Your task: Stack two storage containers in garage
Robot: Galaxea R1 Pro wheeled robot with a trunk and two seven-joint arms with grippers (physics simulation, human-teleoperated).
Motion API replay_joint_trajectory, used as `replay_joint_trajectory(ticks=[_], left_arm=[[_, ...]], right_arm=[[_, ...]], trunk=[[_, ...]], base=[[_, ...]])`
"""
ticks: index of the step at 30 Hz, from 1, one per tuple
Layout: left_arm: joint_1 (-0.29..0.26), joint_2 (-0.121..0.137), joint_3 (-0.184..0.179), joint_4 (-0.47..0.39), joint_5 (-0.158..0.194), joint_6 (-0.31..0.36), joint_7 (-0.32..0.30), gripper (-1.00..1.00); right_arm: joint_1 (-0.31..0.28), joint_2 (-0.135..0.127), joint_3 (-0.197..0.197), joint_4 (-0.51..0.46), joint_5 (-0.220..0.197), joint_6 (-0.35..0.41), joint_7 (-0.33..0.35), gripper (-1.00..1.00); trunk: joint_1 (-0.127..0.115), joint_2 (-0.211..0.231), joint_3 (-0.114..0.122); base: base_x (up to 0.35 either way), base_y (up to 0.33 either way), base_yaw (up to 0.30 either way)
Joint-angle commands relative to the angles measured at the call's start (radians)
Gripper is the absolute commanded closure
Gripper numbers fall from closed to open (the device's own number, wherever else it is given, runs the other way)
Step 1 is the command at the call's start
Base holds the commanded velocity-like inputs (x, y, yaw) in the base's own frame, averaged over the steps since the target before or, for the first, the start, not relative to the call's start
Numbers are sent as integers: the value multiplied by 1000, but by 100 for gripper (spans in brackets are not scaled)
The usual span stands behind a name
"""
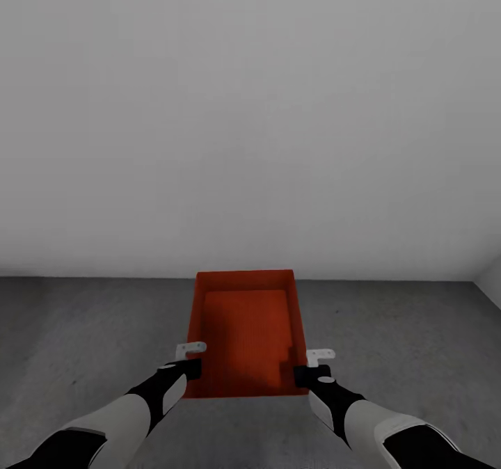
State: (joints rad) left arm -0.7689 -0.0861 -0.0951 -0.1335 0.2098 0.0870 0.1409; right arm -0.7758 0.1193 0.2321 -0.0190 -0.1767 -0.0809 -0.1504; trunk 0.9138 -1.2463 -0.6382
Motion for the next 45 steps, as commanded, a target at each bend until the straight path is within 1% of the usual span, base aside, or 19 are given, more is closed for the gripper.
replay_joint_trajectory(ticks=[1, 45], left_arm=[[-1, 6, 31, -6, -13, 5, 51, 100], [-1, 6, 31, -6, -13, 5, 51, 100]], right_arm=[[0, 0, 12, 50, -18, -5, -3, 100], [0, -1, 12, 50, -17, -5, -3, 100]], trunk=[[4, -8, -6], [173, -316, -215]], base=[[0, 0, 0], [0, 0, 0]])
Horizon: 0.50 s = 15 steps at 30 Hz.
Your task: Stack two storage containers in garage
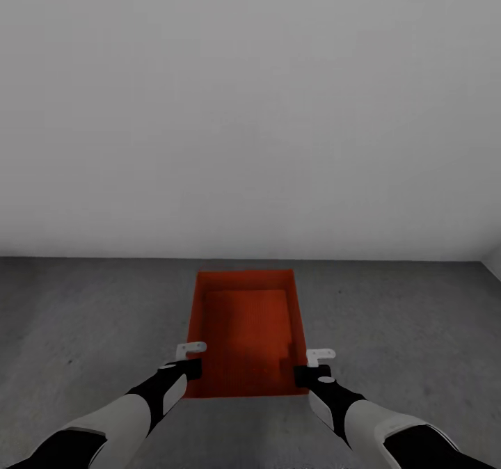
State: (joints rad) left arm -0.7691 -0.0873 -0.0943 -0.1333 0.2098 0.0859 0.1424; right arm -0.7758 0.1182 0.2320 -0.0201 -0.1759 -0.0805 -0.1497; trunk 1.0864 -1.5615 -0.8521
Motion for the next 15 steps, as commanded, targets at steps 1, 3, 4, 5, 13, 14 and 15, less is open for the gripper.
replay_joint_trajectory(ticks=[1, 3, 4, 5, 13, 14, 15], left_arm=[[-1, 8, 30, -6, -13, 6, 49, 100], [-1, 8, 30, -6, -13, 6, 49, 100], [-1, 8, 30, -6, -13, 6, 49, 100], [-1, 8, 30, -6, -13, 6, 49, 100], [-1, 8, 30, -6, -12, 6, 49, 100], [-1, 8, 30, -6, -12, 6, 49, 100], [-1, 8, 30, -6, -12, 6, 49, 100]], right_arm=[[0, 0, 12, 51, -18, -5, -4, 100], [0, 0, 12, 51, -18, -5, -4, 100], [0, 0, 12, 51, -18, -5, -4, 100], [0, 0, 12, 51, -18, -5, -4, 100], [0, 0, 12, 51, -18, -5, -4, 100], [0, 0, 12, 51, -18, -5, -4, 100], [0, 0, 12, 51, -18, -5, -4, 100]], trunk=[[4, -8, -5], [11, -22, -15], [15, -29, -20], [19, -36, -24], [50, -92, -62], [54, -99, -67], [57, -106, -72]], base=[[0, 0, 0], [0, 0, 0], [0, 0, 0], [0, 0, 0], [0, 0, 0], [0, 0, 0], [0, 0, 0]])
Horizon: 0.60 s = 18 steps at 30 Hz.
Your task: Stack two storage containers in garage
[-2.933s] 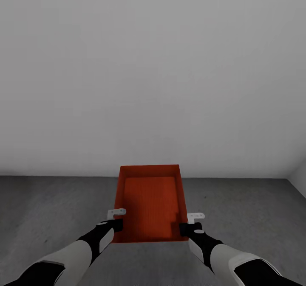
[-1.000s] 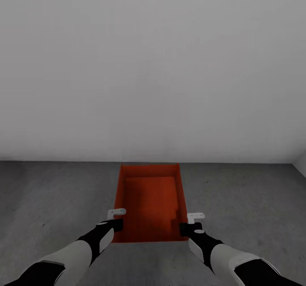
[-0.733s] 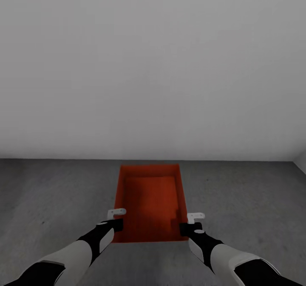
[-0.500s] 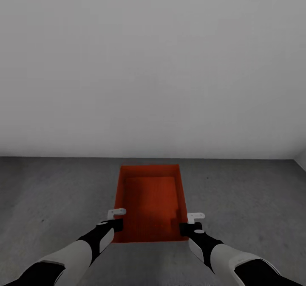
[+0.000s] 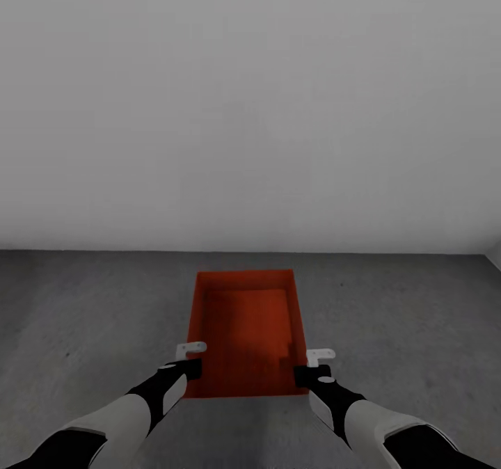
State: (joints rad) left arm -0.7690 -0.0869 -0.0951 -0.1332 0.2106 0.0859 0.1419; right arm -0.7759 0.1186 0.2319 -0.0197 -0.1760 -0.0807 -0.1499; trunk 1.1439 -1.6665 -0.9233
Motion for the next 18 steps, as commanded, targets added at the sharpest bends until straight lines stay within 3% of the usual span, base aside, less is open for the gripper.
replay_joint_trajectory(ticks=[1, 7, 18], left_arm=[[-1, 7, 31, -6, -13, 6, 50, 100], [-1, 7, 31, -6, -13, 6, 50, 100], [-1, 7, 31, -6, -13, 6, 50, 100]], right_arm=[[0, 0, 12, 50, -18, -5, -3, 100], [0, 1, 12, 50, -18, -5, -3, 100], [0, 0, 12, 51, -18, -5, -3, 100]], trunk=[[4, -8, -5], [27, -50, -34], [27, -50, -52]], base=[[0, 0, 0], [0, 0, 0], [0, 0, 0]])
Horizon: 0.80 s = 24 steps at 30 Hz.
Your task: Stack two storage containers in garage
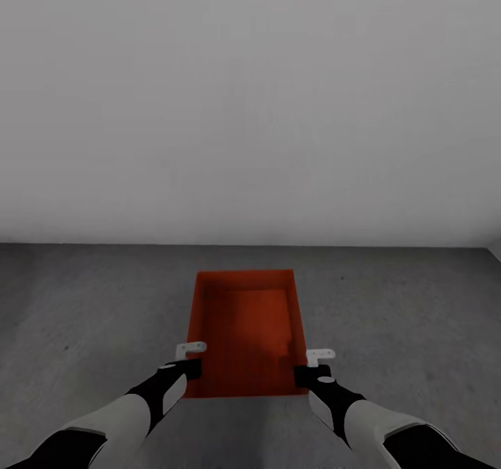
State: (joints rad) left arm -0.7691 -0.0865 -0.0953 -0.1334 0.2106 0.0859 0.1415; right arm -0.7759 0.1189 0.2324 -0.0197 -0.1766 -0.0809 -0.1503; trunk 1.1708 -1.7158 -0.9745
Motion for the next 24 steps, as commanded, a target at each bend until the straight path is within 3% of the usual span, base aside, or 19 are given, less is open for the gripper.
replay_joint_trajectory(ticks=[1, 24], left_arm=[[-1, 7, 31, -6, -13, 6, 50, 100], [-1, 7, 31, -8, -13, 6, 50, 100]], right_arm=[[0, 0, 12, 51, -18, -5, -3, 100], [0, 1, 11, 51, -18, -8, -3, 100]], trunk=[[0, 0, -2], [0, 0, -13]], base=[[0, 0, 0], [0, 0, 0]])
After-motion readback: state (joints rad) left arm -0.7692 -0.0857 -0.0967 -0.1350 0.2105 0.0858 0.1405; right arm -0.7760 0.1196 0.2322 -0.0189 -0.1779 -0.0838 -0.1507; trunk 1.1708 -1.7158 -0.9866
